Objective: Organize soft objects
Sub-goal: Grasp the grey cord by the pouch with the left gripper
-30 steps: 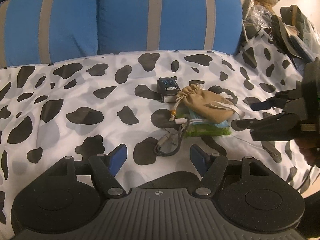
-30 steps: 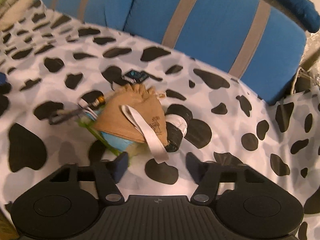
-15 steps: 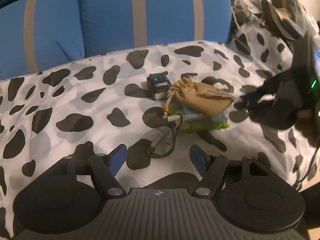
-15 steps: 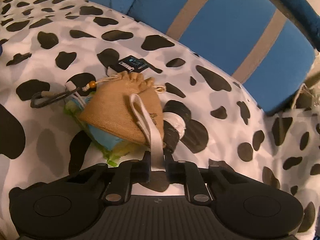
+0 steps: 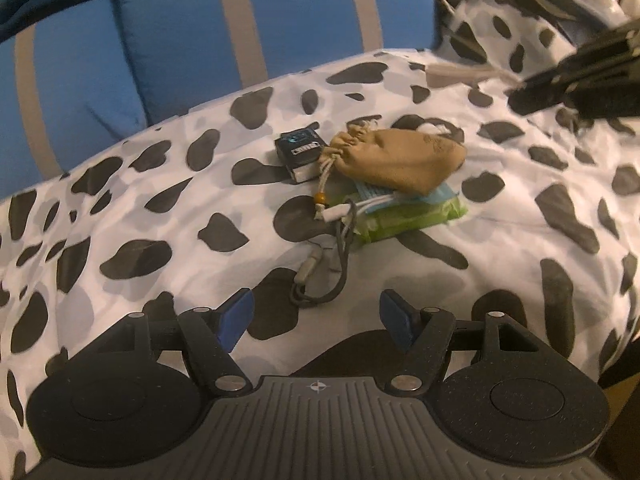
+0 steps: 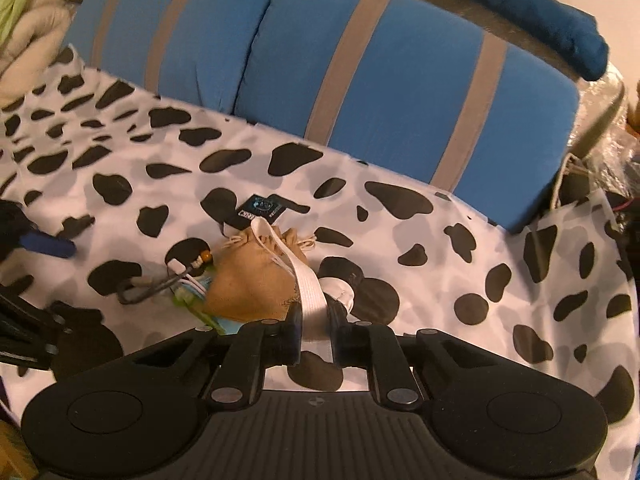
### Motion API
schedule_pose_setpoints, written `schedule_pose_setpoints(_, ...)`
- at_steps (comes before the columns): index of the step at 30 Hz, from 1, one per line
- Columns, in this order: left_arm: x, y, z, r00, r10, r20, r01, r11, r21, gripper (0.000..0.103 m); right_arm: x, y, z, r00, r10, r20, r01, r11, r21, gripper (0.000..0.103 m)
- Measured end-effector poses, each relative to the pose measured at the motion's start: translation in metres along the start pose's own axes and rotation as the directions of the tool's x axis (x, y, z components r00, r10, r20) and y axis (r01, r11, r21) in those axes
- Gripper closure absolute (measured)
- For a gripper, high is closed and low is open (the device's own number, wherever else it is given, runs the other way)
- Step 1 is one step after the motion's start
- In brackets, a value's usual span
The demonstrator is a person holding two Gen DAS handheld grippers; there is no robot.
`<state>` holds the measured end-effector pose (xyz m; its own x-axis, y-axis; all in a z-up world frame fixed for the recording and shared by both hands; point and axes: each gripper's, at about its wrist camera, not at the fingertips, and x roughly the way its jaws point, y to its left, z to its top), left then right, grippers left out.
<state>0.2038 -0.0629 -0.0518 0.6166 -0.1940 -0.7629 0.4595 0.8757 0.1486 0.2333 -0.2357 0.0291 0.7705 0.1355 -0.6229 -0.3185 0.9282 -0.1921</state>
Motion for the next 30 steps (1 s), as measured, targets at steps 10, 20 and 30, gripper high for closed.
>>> schedule_pose_setpoints(10,0.023,-0.02,-0.001,0.998,0.049,0.031,-0.053,0.991,0.125,0.05,-0.038,-0.011,-0.027,1.0,0.014,-0.006,-0.013,0.994,0.105,0.087)
schedule_pose_setpoints(20,0.048,-0.022,-0.005,0.997,0.071,0.023,-0.074,0.984,0.162,0.092,-0.059,-0.018,-0.049,1.0,-0.02,-0.013,0.021,0.988,0.15,0.087)
schedule_pose_setpoints(30,0.026,0.002,-0.004,0.999,0.043,0.03,-0.042,0.999,-0.023,0.1,-0.071,-0.017,-0.05,0.999,-0.033,0.019,0.029,0.98,0.196,0.087)
